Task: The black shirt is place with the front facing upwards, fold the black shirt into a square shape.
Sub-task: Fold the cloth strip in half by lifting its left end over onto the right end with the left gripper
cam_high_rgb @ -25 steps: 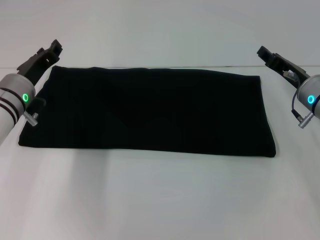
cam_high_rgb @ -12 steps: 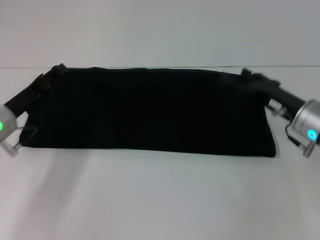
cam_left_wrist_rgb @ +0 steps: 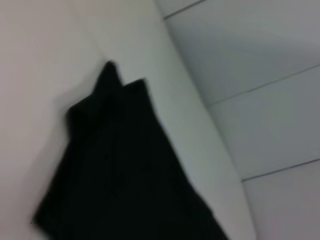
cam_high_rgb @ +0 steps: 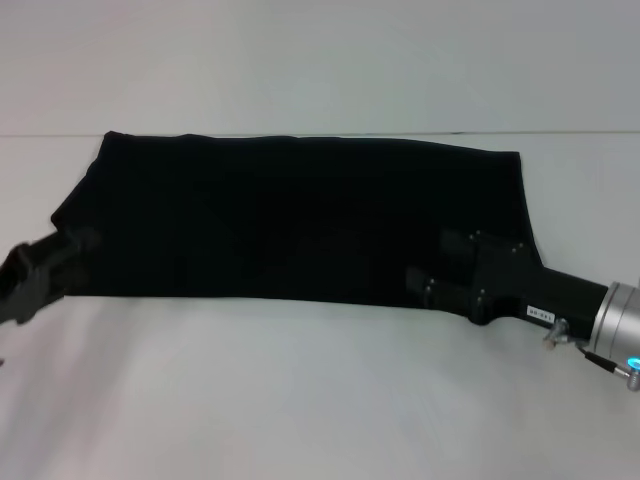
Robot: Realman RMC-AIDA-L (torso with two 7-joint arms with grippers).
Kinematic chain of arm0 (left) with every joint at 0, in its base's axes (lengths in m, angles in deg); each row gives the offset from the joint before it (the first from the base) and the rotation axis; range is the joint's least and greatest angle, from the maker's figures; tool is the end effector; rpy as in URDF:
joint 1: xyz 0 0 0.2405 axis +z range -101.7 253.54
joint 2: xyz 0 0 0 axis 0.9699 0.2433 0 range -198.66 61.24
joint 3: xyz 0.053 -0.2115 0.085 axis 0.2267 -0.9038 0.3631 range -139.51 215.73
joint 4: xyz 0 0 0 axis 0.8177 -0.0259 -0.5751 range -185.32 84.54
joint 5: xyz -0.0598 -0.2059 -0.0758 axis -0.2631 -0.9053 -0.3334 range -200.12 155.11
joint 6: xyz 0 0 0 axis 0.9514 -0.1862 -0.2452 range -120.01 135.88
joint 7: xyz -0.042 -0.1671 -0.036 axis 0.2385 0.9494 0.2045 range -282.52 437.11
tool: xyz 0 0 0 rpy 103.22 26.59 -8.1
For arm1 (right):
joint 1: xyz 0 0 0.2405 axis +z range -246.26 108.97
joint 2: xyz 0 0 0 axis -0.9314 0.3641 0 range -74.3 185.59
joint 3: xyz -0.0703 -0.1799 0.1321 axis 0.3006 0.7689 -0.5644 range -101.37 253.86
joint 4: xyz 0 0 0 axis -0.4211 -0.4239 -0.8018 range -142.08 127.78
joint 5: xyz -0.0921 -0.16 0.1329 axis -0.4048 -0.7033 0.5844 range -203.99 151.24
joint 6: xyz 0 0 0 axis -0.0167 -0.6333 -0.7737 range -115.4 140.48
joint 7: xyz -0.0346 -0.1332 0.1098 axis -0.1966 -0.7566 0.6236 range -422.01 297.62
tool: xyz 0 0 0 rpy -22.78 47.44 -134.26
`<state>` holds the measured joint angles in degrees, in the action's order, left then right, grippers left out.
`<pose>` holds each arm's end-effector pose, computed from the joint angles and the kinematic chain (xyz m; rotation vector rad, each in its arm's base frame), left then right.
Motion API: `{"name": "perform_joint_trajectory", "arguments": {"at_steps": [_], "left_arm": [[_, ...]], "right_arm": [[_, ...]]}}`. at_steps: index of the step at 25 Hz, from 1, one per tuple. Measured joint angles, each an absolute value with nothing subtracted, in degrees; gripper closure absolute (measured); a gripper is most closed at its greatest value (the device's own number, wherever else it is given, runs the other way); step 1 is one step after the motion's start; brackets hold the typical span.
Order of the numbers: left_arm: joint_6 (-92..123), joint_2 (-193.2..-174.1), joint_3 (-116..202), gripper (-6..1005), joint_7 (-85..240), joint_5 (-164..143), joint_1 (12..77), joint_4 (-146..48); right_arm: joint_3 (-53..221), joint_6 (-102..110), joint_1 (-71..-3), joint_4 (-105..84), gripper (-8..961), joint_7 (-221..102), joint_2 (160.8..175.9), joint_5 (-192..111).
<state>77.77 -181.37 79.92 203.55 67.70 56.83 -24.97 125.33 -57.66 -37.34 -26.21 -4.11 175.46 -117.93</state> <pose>-0.3574 0.3408 0.0330 -1.5770 -1.9396 -1.1222 0.2559 0.3617 -0.0693 -2.4705 0.5860 0.7445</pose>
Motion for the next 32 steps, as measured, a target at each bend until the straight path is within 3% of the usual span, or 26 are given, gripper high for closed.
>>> {"name": "perform_joint_trajectory", "arguments": {"at_steps": [8, 14, 32], "left_arm": [[77.92, -180.84, 72.34, 312, 209.25, 77.75, 58.39, -24.07], [75.43, -180.54, 71.38, 158, 210.48, 79.59, 56.82, -24.38], [68.05, -180.15, 72.56, 158, 216.27, 80.63, 54.34, -27.24]], "right_arm": [[126.47, -57.64, -37.73, -26.2, 125, -6.63, 175.4, -117.96], [126.54, -57.7, -37.76, -26.2, 125, -7.26, 175.42, -117.96], [126.61, -56.97, -37.73, -26.21, 125, -6.85, 175.53, -117.96]]}}
